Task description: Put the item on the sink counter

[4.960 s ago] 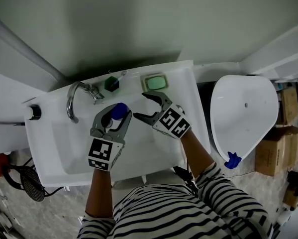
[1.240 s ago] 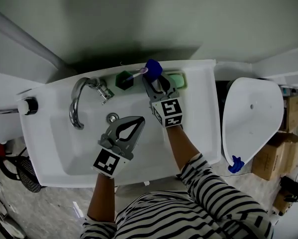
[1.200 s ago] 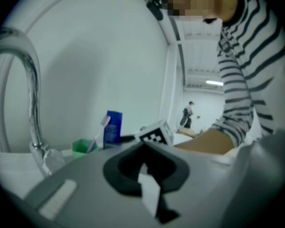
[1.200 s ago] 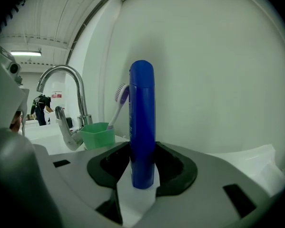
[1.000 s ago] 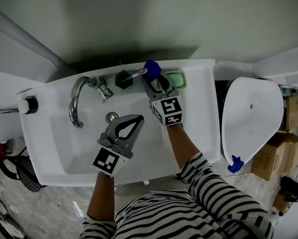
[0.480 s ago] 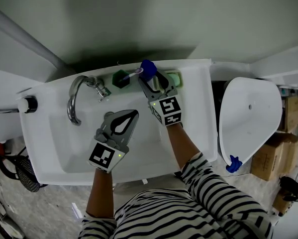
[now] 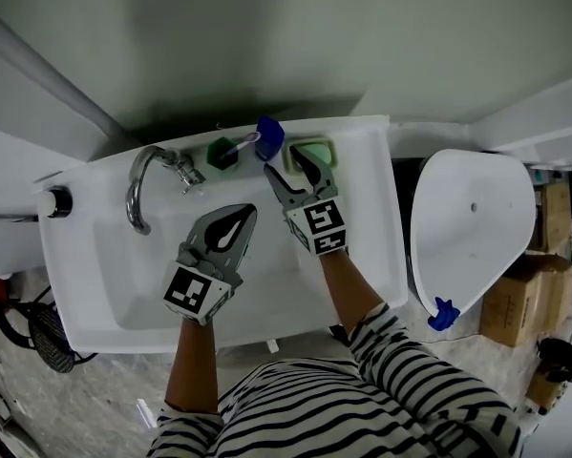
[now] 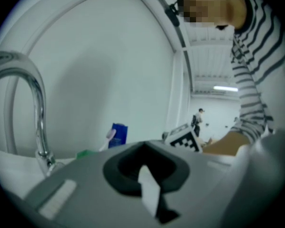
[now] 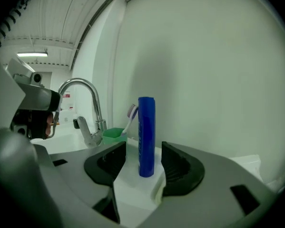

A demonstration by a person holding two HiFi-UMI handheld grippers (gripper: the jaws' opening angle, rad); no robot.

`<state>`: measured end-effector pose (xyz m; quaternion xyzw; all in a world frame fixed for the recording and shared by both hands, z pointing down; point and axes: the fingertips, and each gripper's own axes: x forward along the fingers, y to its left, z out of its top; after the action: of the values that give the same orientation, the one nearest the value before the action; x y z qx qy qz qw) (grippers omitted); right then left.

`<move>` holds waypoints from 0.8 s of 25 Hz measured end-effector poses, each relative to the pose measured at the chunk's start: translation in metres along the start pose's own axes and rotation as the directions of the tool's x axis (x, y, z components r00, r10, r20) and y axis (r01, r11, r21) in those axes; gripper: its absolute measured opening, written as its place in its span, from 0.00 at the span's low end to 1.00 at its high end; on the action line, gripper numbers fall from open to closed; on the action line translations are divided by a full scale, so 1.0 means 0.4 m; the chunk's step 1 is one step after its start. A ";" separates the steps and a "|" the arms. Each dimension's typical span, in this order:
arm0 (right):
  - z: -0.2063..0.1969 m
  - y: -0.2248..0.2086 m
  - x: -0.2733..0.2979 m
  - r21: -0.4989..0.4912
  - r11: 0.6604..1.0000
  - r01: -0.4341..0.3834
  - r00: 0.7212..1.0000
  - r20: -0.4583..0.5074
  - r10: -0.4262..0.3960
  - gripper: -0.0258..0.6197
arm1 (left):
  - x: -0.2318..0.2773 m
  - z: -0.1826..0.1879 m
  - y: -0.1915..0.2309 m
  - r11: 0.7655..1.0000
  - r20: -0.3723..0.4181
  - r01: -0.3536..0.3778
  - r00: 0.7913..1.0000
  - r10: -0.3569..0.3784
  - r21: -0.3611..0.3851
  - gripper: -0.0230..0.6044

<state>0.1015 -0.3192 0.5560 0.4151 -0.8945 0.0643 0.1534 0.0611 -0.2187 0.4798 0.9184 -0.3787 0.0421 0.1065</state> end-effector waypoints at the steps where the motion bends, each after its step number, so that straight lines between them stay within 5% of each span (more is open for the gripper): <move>1: 0.009 0.002 -0.015 -0.001 1.000 0.000 1.000 0.005 0.000 0.37 | -0.001 0.005 -0.003 1.000 0.006 -0.001 1.000 0.001 0.001 0.05; 12: 0.114 0.084 -0.229 0.033 0.994 -0.103 0.990 0.103 0.099 0.33 | -0.035 0.063 -0.070 1.000 0.039 -0.025 0.999 0.025 -0.012 0.05; 20: 0.170 0.148 -0.387 0.000 0.989 -0.148 0.979 0.144 0.147 0.20 | -0.061 0.102 -0.175 1.000 0.058 0.028 0.998 -0.028 0.007 0.05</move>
<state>0.1354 -0.1854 0.4416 0.3520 -0.9311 0.0502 0.0810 0.0931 -0.1629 0.4249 0.9248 -0.3685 0.0149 0.0933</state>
